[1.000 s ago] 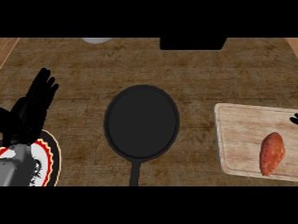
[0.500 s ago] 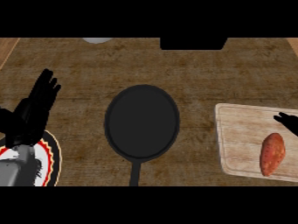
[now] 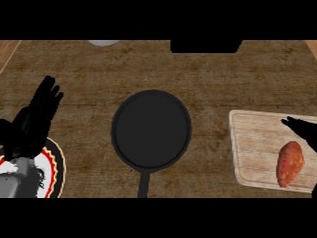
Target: Pick the sweet potato from the cutting board and place it in the pan
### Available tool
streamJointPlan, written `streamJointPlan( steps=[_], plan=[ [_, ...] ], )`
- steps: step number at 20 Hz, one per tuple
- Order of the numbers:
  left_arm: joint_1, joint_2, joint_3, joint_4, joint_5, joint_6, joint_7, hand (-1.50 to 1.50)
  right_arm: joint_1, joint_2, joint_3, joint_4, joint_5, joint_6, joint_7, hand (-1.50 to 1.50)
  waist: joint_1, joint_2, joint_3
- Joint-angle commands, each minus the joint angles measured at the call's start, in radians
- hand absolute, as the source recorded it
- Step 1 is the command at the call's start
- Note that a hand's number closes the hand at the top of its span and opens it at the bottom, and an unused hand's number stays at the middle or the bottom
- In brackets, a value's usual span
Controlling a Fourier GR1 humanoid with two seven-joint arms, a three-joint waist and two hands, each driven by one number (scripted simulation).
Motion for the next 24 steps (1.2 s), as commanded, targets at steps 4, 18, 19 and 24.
streamJointPlan(
  steps=[4,18,19,24],
  plan=[
    [0.023,-0.041,-0.007,-0.019,-0.055,0.004,-0.012,0.00,-0.020,0.068,-0.006,0.102,0.102,0.015,-0.069,-1.50,-0.001,0.000,0.000],
    [0.002,-0.051,0.045,-0.020,-0.043,-0.045,0.006,0.00,-0.055,0.245,0.018,0.277,0.245,-0.070,-0.134,-1.50,0.001,0.000,0.000],
    [-0.047,-0.026,0.086,0.057,-0.021,-0.069,-0.002,0.00,-0.116,0.232,-0.006,0.352,0.228,-0.078,-0.206,1.50,0.002,0.001,0.000],
    [-0.081,-0.063,0.046,0.041,-0.072,-0.023,0.032,0.00,-0.124,0.237,0.009,0.420,0.293,-0.190,-0.319,1.50,0.000,0.001,0.001]
  ],
)
